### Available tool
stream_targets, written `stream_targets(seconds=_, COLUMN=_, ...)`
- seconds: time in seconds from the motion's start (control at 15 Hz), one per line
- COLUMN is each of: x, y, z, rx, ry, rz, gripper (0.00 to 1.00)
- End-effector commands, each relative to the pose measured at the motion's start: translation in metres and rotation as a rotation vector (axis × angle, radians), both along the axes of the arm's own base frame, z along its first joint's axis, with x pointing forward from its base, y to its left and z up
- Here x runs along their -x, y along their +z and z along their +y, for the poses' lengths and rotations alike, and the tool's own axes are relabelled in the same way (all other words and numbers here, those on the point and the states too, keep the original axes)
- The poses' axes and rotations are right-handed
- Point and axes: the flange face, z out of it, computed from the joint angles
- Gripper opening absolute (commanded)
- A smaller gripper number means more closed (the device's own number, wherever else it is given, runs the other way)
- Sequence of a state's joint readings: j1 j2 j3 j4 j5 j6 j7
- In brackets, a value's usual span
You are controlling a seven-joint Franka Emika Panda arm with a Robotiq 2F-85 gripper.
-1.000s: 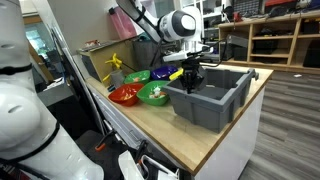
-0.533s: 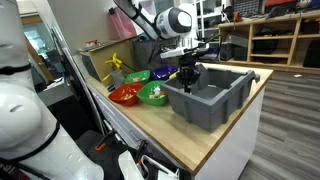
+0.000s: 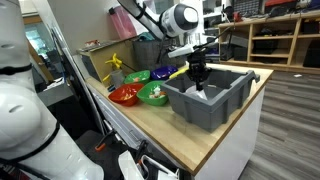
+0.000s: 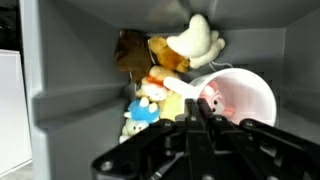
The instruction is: Push the white cup backwards, then remove the pink doll from the cup and put it in the red bowl
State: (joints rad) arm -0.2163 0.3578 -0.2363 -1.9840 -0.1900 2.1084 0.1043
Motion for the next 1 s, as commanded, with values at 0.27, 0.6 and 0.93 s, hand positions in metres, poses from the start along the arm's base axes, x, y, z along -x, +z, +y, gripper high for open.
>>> stream_targets(seconds=0.27, x=-0.037, y=-0.014, z=-0.03, rx=0.099, ry=-0.014, rz=-0.16, gripper=0.01)
stream_targets(seconds=0.6, x=-0.059, y=-0.011, z=-0.023, rx=0.094, ry=-0.009, rz=-0.219, gripper=0.01)
stream_targets(seconds=0.93, x=-0.081, y=-0.011, z=-0.027, rx=0.09, ry=-0.032, rz=-0.267, gripper=0.01)
